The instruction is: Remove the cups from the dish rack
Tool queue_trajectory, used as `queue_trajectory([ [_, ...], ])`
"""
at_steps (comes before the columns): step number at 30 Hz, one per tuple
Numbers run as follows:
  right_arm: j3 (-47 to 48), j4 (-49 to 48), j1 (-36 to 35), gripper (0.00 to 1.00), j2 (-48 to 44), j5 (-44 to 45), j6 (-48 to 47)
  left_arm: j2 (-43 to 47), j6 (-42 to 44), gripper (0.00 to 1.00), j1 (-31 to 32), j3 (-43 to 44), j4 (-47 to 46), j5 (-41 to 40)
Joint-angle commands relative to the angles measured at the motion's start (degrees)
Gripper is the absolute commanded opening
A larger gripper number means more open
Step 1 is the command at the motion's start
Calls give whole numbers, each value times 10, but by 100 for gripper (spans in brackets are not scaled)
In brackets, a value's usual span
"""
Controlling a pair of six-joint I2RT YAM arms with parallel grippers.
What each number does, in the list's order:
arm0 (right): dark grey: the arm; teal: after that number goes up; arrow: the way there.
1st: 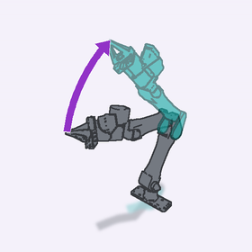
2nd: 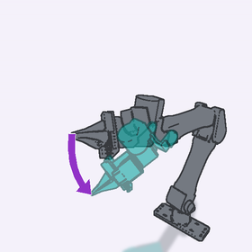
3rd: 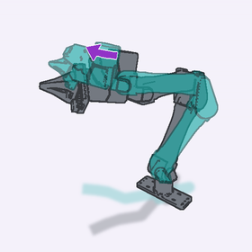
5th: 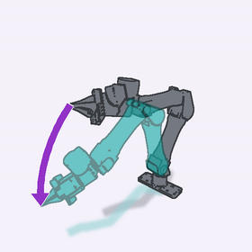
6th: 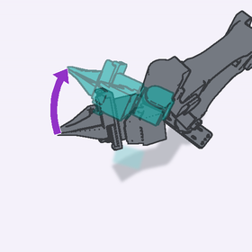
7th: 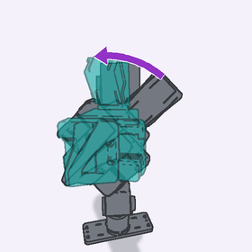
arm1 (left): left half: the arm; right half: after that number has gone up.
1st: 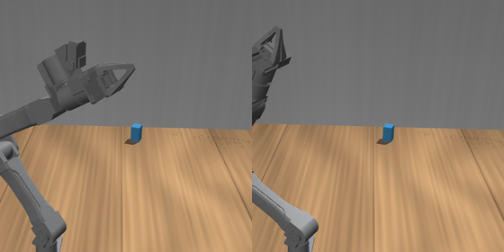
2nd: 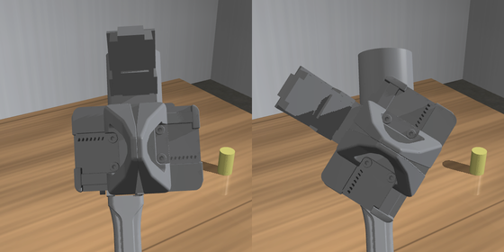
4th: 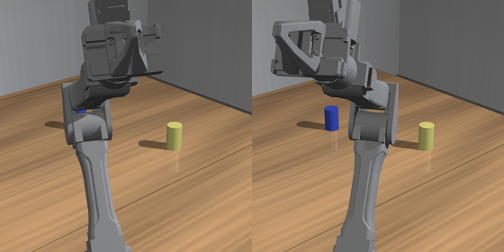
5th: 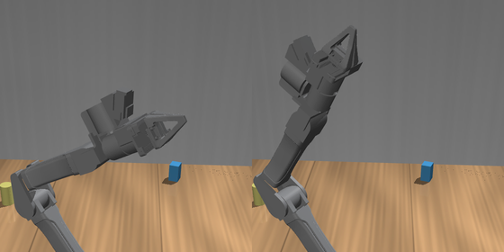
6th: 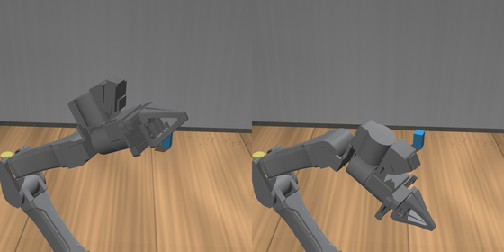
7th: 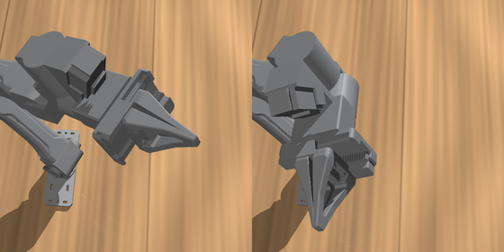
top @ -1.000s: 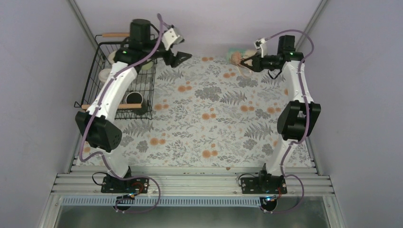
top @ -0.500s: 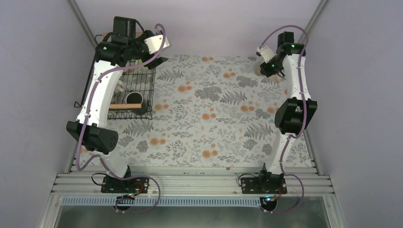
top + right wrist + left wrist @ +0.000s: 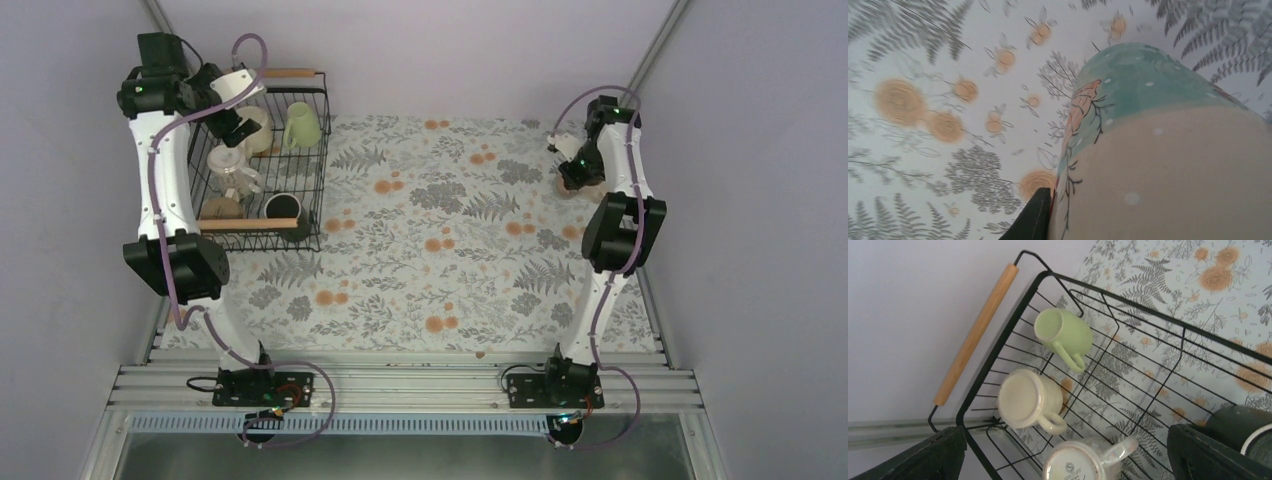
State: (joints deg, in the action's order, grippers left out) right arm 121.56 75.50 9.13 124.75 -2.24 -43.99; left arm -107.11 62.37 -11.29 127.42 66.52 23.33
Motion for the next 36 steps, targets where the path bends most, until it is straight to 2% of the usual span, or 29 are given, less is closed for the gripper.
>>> queue_trajectory([
  [1, 39, -19, 26, 4, 29, 45, -27, -19, 43, 100, -24, 30, 53, 47],
  [10, 87, -19, 59, 4, 83, 60, -39, -22, 52, 100, -50, 17, 51, 64],
  [15, 91, -19, 63, 14, 85, 41, -46, -23, 55, 100, -51, 16, 55, 67],
  [17, 94, -20, 63, 22, 84, 35, -49, -24, 57, 100, -51, 16, 58, 70],
  [18, 95, -23, 63, 30, 84, 37, -48, -25, 57, 100, -51, 16, 61, 72],
  [22, 95, -39, 63, 53, 74, 41, -43, -31, 62, 100, -51, 20, 72, 78],
  [26, 91, -63, 63, 70, 53, 44, -33, -36, 60, 100, -51, 25, 77, 85],
  [30, 87, -113, 63, 81, 22, 64, -12, -32, 50, 100, -50, 21, 74, 99],
  [31, 85, -127, 62, 87, 11, 69, -6, -30, 47, 100, -50, 17, 73, 101],
  [32, 79, -141, 61, 98, -1, 77, -2, -27, 45, 100, -49, 10, 70, 101],
  [36, 47, -197, 52, 100, -61, 98, 10, -7, 17, 100, -33, -41, 38, 65],
])
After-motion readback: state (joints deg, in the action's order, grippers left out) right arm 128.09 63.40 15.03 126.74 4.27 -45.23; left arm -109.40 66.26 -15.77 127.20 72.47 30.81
